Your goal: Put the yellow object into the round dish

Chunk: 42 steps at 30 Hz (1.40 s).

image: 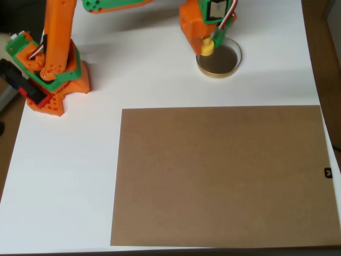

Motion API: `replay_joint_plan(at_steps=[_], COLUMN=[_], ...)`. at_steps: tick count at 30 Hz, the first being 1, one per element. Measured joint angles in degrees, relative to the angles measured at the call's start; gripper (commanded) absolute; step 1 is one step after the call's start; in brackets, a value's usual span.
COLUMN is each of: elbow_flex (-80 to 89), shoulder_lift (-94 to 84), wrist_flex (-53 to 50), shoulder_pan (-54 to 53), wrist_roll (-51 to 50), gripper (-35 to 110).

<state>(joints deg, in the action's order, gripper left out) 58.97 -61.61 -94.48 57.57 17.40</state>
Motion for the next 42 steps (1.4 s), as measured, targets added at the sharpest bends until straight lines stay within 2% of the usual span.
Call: replay_joint_plan(at_steps=[16, 30, 42], elbow_flex=[-14.2, -16.0, -16.0], shoulder_lift=[12.8, 13.3, 15.2], wrist_flex=[-0.6, -2.8, -3.2], shoulder_pan=[1.1, 1.1, 1.1], wrist_roll=[-2.1, -2.6, -2.6], gripper=[0, 0, 21])
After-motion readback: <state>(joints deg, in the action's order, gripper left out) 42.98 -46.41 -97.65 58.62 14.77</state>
